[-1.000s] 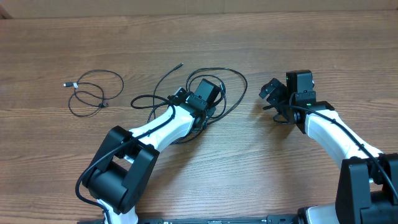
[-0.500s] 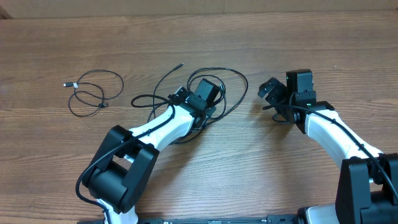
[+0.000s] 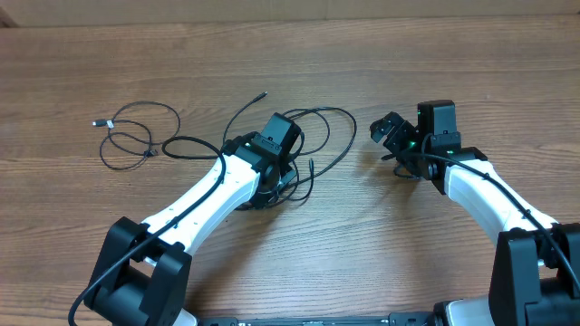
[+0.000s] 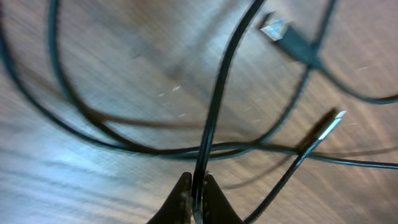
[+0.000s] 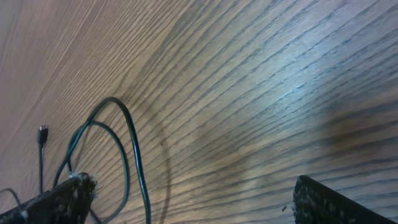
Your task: Untangle cables
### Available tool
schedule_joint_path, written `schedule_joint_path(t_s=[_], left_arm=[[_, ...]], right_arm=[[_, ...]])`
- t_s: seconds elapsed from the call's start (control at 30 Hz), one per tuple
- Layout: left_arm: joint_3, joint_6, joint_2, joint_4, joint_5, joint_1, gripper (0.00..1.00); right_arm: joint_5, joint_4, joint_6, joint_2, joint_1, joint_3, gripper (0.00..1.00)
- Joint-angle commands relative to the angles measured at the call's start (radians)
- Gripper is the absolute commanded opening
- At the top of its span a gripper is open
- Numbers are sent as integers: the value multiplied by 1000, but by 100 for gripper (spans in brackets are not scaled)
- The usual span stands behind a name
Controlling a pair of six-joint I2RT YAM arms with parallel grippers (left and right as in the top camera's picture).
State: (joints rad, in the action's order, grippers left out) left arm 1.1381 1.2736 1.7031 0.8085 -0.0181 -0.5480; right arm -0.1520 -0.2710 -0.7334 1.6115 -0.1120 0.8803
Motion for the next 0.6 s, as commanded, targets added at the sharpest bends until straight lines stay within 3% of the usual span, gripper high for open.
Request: schedule_joint_path(t_s=[0.0, 0.1, 0.2, 0.27, 0.43, 0.47, 0.57], left_arm=[[-2, -17, 23, 26, 0, -2, 14], [-3, -18, 27, 25, 0, -2, 22], [-3, -30, 27, 23, -2, -2, 39], [-3, -76, 27, 21, -16, -2, 45], [-3, -303, 27, 8, -41, -2, 59], [-3, -406, 27, -6, -43, -2, 61], [-3, -582, 27, -31, -41, -2, 62]], right_arm=[[-18, 6, -3, 7, 2, -4, 100], [-19, 5, -3, 7, 2, -4, 100], [-19, 5, -3, 7, 2, -4, 100], [-19, 5, -3, 7, 2, -4, 100], [-19, 5, -3, 7, 2, -4, 100], [-19, 5, -3, 7, 2, -4, 100], [-19, 5, -3, 7, 2, -4, 100]])
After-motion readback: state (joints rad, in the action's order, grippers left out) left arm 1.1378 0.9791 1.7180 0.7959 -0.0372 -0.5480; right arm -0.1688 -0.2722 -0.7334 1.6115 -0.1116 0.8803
